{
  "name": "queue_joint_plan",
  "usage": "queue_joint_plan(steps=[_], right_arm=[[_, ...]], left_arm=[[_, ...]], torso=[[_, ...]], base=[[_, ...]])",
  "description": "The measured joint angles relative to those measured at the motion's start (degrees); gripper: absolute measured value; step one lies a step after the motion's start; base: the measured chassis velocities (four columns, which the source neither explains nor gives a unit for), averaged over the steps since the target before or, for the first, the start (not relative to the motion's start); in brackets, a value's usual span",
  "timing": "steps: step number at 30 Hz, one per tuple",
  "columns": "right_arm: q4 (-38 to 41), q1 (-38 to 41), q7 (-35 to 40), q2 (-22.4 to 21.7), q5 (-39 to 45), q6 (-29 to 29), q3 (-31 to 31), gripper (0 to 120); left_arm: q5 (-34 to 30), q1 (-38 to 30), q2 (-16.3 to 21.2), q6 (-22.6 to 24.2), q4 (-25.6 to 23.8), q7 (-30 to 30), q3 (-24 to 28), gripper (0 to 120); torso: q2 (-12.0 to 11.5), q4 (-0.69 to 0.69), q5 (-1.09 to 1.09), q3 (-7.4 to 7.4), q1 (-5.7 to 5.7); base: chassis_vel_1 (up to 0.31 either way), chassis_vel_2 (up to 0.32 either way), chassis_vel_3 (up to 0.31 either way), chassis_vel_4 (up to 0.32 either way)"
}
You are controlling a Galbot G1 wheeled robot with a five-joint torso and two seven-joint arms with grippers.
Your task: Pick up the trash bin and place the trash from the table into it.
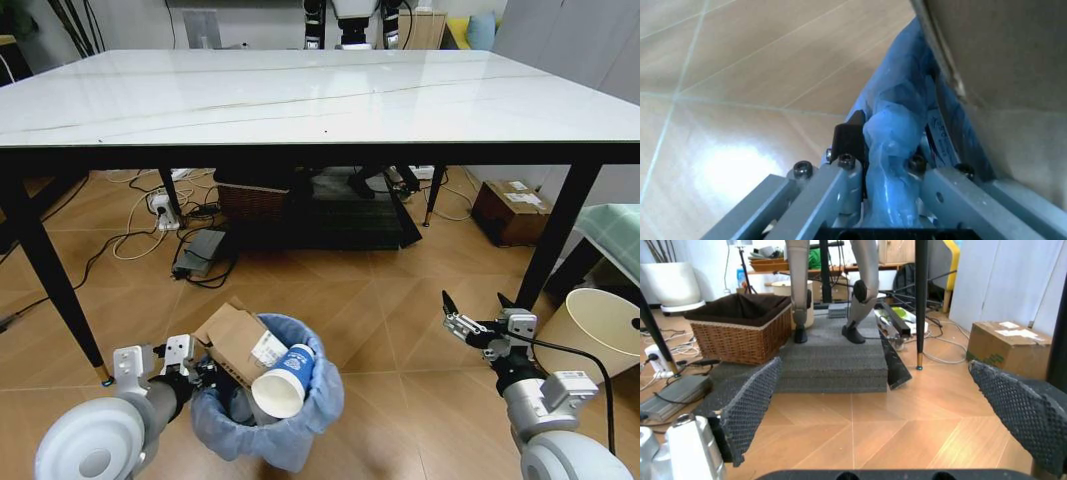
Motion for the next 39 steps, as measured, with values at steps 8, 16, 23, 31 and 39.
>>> queue_joint_plan(steps=[8, 16, 23, 31, 39], right_arm=[[-0.1, -0.2, 0.0, -0.1, 0.0, 0.6, 0.6, 100], [-0.2, 0.0, 0.0, 0.2, -0.1, 0.7, 0.4, 100], [-0.2, 0.2, 0.0, 0.3, -0.3, 0.7, -0.1, 100], [0.0, 0.0, 0.0, -0.1, -0.2, 0.7, 0.3, 100], [0.3, 0.0, -0.1, -0.2, -0.1, 0.8, 0.6, 100]], left_arm=[[5.1, 1.6, -1.8, 0.0, 4.5, 1.8, 0.3, 2], [18.3, 4.9, -3.5, -0.2, 7.8, 13.6, -0.5, 2], [20.9, 5.6, -4.6, -0.7, 9.0, 16.6, -0.7, 2], [23.6, 5.5, -5.3, -1.9, 11.6, 20.2, -1.0, 2], [25.9, 4.2, -5.1, -4.2, 16.0, 26.2, -1.6, 2]], torso=[[0.2, 0.00, -0.01, 0.00, -0.01], [0.3, 0.00, 0.01, 0.00, -0.01], [0.3, 0.00, -0.01, 0.00, -0.01], [0.4, 0.00, 0.00, 0.03, -0.02], [0.4, 0.00, 0.00, 0.08, -0.02]], base=[[0.000, 0.000, 0.000, 0.000], [0.000, 0.000, 0.000, 0.000], [0.000, 0.000, 0.000, 0.000], [0.000, 0.000, 0.000, 0.000], [0.000, 0.000, 0.000, 0.000]])
